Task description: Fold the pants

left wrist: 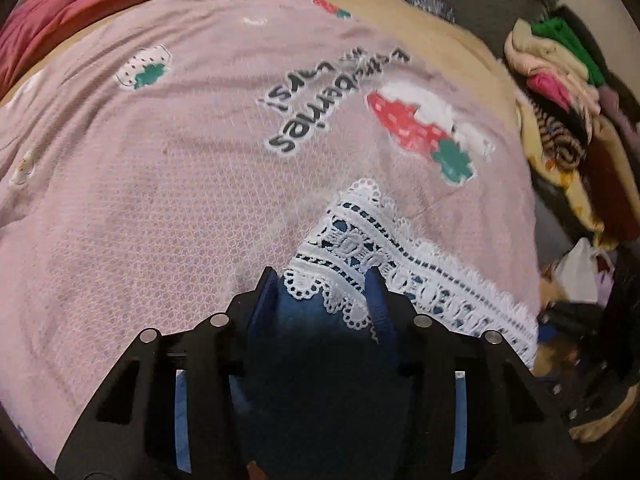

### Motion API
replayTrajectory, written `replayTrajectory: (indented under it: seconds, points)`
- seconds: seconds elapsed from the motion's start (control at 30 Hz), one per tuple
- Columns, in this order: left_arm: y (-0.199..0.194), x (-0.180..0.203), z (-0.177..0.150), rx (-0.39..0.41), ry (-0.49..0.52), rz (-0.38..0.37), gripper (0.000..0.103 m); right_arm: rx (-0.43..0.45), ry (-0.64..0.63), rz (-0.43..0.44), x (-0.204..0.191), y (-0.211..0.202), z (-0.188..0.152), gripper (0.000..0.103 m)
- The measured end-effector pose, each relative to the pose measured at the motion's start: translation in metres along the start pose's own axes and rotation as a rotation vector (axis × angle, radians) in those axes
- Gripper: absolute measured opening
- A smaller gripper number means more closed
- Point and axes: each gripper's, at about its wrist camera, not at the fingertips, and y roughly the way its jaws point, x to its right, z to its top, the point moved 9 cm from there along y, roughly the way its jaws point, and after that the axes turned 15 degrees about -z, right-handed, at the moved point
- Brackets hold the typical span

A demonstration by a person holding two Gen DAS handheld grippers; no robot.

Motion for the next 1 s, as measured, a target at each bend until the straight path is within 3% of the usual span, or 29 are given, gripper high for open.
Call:
replayTrajectory:
  seconds: [0.17,0.27,0.33,0.43,0.57,0.63,0.67,0.77,1.0]
  points:
    - [0.003,0.0,0.003,0.007,-0.024,-0.048,0.038,-0.009,-0.005,-0.003,-0.004,0.009,0.001,0.054]
    - [0.0,0.011,0.003,0.033,-0.032,-0.145,0.038,0.02,-0.037,0.034,-0.012,0.002,0.003,0.027]
    - [-0.001,0.011,-0.001,0.031,-0.026,-0.146,0.037,0.039,-0.03,0.05,-0.013,-0.002,0.004,0.027]
    - [0.002,0.005,-0.004,0.023,-0.032,-0.105,0.037,0.013,-0.001,0.006,-0.004,0.009,0.001,0.035]
    - [0.009,0.009,-0.002,0.026,-0.004,-0.066,0.036,0.004,0.017,0.015,-0.005,0.012,0.001,0.045]
    - [0.01,0.008,0.0,0.025,-0.007,-0.043,0.03,0.011,-0.008,0.005,-0.009,0.014,0.0,0.041]
    - [0.009,0.009,0.001,0.033,-0.01,-0.038,0.024,0.016,-0.018,0.004,-0.01,0.015,0.0,0.028]
    - [0.003,0.012,0.0,0.04,0.006,-0.036,0.018,0.028,-0.005,0.048,-0.011,0.011,0.002,0.026]
    - [-0.025,0.021,0.001,0.129,0.014,-0.08,0.018,0.103,-0.035,0.079,-0.024,-0.019,0.009,0.025]
